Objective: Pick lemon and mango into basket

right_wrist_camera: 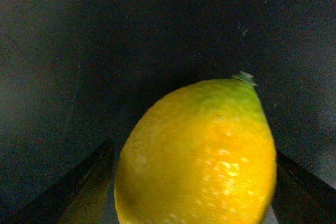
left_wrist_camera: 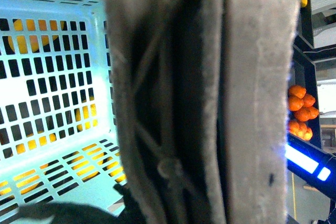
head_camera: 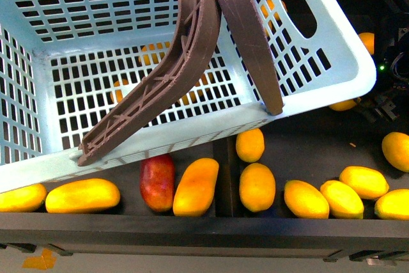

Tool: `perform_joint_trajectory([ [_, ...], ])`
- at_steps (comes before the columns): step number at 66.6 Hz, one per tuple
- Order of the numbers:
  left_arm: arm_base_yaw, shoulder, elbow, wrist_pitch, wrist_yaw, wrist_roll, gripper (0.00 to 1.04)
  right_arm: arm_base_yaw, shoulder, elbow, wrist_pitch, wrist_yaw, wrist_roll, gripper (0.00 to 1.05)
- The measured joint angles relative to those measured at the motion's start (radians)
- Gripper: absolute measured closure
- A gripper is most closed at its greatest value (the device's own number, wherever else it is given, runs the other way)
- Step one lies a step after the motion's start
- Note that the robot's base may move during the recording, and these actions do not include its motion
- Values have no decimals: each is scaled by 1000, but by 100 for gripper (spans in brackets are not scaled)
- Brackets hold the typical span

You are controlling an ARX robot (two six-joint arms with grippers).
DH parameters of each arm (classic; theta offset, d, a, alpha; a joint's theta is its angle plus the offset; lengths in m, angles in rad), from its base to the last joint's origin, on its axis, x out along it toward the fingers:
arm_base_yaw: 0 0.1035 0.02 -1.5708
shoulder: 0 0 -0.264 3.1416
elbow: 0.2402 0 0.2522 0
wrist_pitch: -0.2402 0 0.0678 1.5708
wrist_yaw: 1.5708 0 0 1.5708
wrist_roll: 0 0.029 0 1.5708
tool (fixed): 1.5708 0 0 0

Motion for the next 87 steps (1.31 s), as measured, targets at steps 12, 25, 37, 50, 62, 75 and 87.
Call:
perform_joint_trajectory([
  [12,0,0,0,0,-1,0,91,-5,-54,-115,85,-12,-18,41],
  [25,0,0,0,0,0,0,91,-24,-253,-415,279,-60,-117,42],
  [37,0,0,0,0,0,0,91,-56,-551,-734,469,-201,-218,42],
  [50,0,0,0,0,0,0,91,-80,-951,-1052,520,-315,-298,42],
  [62,0,0,0,0,0,0,91,-7,-1258,-1144,447,-330,-332,42],
  [75,0,0,0,0,0,0,91,197,-1348,-1067,435,-233,-349,42],
  [87,0,0,0,0,-1,0,91,343,-1234,-991,444,-154,-352,42],
])
